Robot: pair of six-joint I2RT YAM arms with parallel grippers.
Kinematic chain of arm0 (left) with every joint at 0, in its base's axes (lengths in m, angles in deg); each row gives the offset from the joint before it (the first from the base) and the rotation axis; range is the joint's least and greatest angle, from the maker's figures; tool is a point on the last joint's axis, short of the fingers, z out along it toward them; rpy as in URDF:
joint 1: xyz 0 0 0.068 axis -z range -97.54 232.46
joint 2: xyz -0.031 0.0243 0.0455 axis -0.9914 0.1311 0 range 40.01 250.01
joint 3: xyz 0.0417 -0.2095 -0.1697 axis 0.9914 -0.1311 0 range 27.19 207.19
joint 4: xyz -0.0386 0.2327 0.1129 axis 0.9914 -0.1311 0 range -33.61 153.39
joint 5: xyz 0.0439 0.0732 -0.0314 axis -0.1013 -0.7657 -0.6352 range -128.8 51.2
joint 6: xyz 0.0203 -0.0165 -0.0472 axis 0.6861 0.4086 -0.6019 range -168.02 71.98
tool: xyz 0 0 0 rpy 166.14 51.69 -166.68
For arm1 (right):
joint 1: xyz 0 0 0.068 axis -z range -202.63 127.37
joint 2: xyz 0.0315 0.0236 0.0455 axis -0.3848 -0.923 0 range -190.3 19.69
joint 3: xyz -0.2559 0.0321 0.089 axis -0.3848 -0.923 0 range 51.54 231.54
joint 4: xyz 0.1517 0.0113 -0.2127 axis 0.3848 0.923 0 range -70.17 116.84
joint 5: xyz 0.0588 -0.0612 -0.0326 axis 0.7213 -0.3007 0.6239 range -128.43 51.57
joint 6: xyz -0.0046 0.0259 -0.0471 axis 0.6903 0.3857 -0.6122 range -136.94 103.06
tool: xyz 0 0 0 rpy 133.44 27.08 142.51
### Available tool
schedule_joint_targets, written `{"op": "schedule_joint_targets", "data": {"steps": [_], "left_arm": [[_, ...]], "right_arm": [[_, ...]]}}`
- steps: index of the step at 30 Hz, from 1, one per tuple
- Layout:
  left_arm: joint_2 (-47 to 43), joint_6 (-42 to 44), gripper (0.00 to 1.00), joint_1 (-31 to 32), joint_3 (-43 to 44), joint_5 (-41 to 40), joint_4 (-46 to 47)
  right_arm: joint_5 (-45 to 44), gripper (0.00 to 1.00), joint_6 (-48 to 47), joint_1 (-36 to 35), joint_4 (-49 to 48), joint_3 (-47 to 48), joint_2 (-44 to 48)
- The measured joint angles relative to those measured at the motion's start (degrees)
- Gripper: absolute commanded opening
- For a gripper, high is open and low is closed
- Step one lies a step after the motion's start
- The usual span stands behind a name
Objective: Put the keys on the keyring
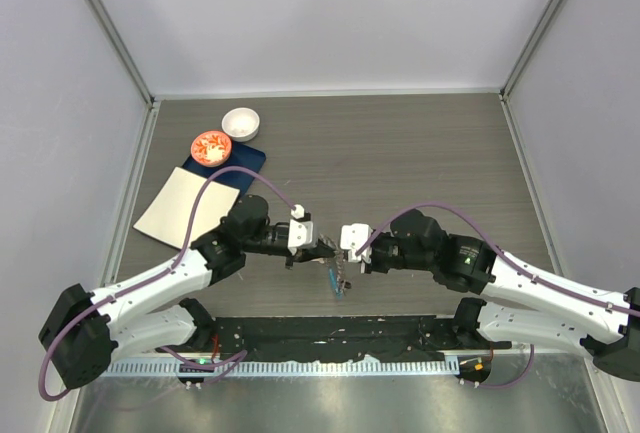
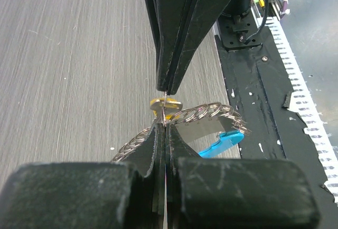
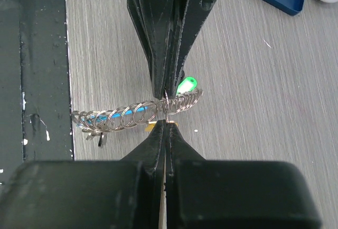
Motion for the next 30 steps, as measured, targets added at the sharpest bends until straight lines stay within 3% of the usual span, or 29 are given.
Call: {"op": "schedule_joint_targets", "data": {"steps": [19,30], "left_arm": [[0.35,0.39,0.00,0.02,0.52,1.84,-0.26],[2.49,0.66,0.00,0.42,4.24,0.66,-5.40]], "right_arm": [[1.53,0.01,-0.07,-0.17,-0.28,0.00,-0.85],[0.96,0.01,-0.07,-0.15,-0.33,0.02,-1.33]]}}
